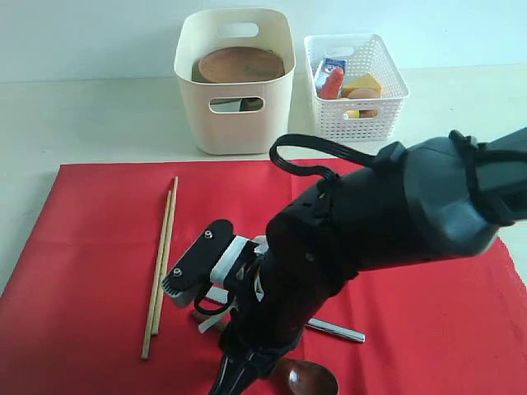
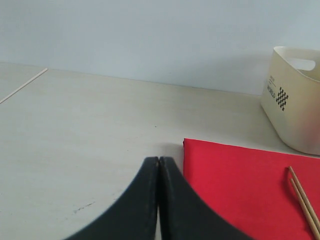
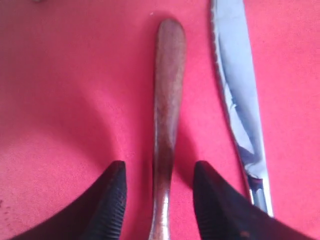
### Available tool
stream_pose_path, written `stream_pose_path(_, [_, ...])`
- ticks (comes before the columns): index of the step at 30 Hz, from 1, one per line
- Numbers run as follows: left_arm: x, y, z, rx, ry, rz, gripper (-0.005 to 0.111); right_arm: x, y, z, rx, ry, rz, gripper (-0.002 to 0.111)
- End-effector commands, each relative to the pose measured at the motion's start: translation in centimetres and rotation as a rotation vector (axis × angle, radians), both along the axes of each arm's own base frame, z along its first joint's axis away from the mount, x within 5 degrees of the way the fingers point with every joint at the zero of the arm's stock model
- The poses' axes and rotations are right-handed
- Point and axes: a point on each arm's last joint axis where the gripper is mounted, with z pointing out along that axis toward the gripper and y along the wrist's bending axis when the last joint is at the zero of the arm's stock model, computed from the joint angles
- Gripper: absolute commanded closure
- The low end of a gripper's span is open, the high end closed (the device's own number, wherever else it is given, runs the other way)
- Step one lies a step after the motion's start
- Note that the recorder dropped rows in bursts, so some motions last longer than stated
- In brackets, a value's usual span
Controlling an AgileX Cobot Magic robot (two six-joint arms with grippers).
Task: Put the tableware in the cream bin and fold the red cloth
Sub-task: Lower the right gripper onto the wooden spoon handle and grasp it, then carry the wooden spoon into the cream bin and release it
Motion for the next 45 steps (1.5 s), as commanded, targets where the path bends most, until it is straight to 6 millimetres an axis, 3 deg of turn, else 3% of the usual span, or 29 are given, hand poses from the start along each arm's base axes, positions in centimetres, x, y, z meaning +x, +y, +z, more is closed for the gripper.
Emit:
stream_pose_path(1, [0.0, 0.0, 0.0, -0.004, -0.007, -0.006, 0.104, 0.0, -0.1, -0.4, -0.021, -0.022, 0.063, 0.079])
stream_pose_path(2, [0.0, 0.0, 0.0, -0.004, -0.007, -0.006, 0.104, 0.0, -0.1, -0.4, -0.022, -0.023, 0.064, 0.088])
stream_pose_path(6, [0.0, 0.0, 0.0, -0.004, -0.007, -0.006, 0.104, 0.0, -0.1, -0.3, -0.021, -0.017, 0.06, 0.108])
stream_pose_path(11, [0.0, 0.0, 0.0, -0.004, -0.007, -0.006, 0.104, -0.1, -0.1, 2.0, 0.047, -0.042, 0.034, 0.108])
stream_pose_path(17, [0.0, 0.0, 0.0, -0.004, -0.007, -0.006, 0.104, -0.3, -0.4, 7.0, 0.2, -0.158, 0.033, 0.108])
stream_pose_path(22, [0.0, 0.0, 0.0, -0.004, -0.007, -0.006, 0.104, 0.3, -0.4, 9.6, 0.293, -0.265, 0.045, 0.108])
stream_pose_path(29, [0.0, 0.0, 0.0, -0.004, -0.007, -0.006, 0.104, 4.2, -0.3, 13.7, 0.396, -0.395, -0.036, 0.108])
stream_pose_path(36, [0.0, 0.0, 0.0, -0.004, -0.007, -0.006, 0.104, 8.7, -1.7, 17.8, 0.509, -0.56, -0.151, 0.108])
stream_pose_path(42, [0.0, 0.0, 0.0, -0.004, -0.007, -0.006, 0.104, 11.7, -3.5, 20.0, 0.595, -0.709, -0.241, 0.108])
stream_pose_path(45, [0.0, 0.0, 0.0, -0.004, -0.007, -0.006, 0.104, 13.1, -4.0, 20.2, 0.616, -0.761, -0.275, 0.108])
